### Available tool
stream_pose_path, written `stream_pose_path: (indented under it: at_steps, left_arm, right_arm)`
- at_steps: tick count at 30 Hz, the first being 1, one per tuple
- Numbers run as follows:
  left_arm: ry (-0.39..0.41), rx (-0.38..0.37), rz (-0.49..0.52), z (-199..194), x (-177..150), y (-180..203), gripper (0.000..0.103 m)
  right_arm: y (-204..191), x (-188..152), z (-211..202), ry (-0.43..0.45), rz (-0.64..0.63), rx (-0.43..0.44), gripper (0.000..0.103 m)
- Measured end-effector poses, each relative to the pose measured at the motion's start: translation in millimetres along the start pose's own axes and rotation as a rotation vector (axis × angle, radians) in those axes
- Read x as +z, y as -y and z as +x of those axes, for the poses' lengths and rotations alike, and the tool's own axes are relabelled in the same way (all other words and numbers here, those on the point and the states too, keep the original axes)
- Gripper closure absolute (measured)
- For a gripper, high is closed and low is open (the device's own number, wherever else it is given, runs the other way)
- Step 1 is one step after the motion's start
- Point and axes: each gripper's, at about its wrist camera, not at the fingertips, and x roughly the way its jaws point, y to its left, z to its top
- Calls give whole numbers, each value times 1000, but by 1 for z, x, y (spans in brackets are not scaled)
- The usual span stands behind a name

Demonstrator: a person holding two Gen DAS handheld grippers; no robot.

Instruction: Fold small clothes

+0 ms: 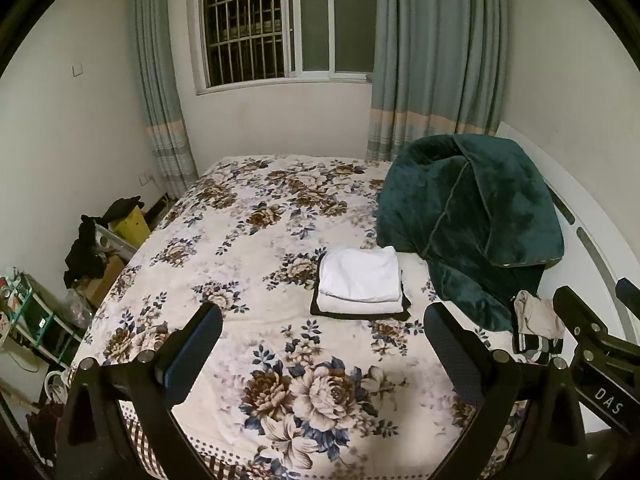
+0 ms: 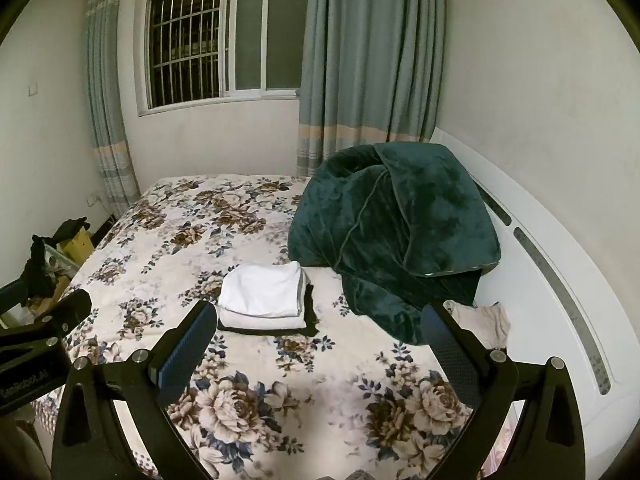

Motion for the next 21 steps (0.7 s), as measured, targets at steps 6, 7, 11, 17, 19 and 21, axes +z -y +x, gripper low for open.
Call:
stream_pose_path:
  at_steps: [6, 7, 11, 17, 19, 21]
  left_arm:
    - [5, 15, 5, -1, 2, -1, 0]
    - [4, 17, 6, -2, 3, -1, 0]
    - [4, 19, 5, -2, 3, -1, 0]
    - [8, 21, 6, -2, 3, 0, 0]
    - [6, 20, 6, -2, 3, -1, 0]
    - [8, 21, 6, -2, 4, -2, 0]
  right_arm:
    - [-3, 3, -1, -3, 6, 7, 0]
    - [-3, 3, -1, -2, 4, 7, 0]
    - [-3, 3, -2, -3, 3, 7, 0]
    - [-3, 1, -3, 0, 6, 3, 0]
    - [-2, 1, -3, -2, 8, 5, 0]
    - [-2, 1, -2, -1, 7, 3, 0]
